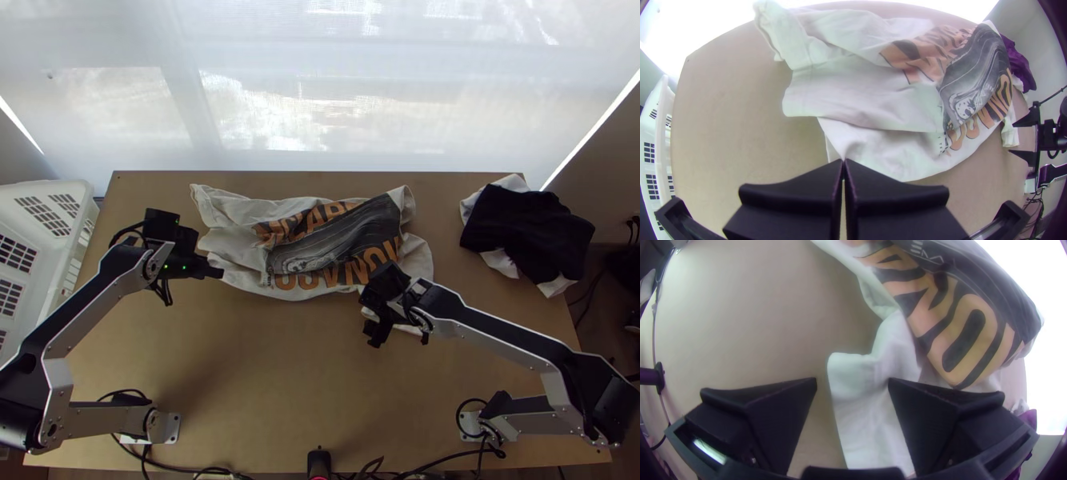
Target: Fold the t-shirt
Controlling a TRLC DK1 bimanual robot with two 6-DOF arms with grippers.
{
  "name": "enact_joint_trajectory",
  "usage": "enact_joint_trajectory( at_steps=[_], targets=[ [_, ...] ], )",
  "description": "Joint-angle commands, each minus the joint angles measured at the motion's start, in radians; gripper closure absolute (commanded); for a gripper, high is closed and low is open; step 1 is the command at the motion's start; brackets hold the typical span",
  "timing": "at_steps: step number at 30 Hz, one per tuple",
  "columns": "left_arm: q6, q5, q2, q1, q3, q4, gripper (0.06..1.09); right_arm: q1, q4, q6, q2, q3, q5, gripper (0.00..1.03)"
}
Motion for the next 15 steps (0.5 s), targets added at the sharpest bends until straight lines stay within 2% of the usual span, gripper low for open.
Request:
enact_joint_trajectory(
  at_steps=[1, 3, 6, 9, 15],
  targets=[
    [0.000, 0.000, -0.010, 0.005, 0.009, -0.010, 1.05, -0.046, 0.037, -0.034, 0.022, -0.001, -0.010, 0.61],
    [0.000, 0.000, -0.020, 0.007, 0.018, -0.021, 1.05, -0.069, 0.039, -0.042, 0.022, 0.009, -0.016, 0.79],
    [0.009, 0.000, -0.038, 0.016, 0.040, -0.040, 1.05, -0.115, 0.037, -0.042, 0.017, 0.036, -0.018, 1.00],
    [0.017, 0.002, -0.058, 0.036, 0.066, -0.059, 1.05, -0.165, 0.014, -0.048, -0.005, 0.067, -0.035, 1.00],
    [0.026, 0.003, -0.141, 0.054, 0.155, -0.102, 1.05, -0.245, -0.139, -0.051, -0.084, 0.219, -0.073, 1.00]
  ],
)
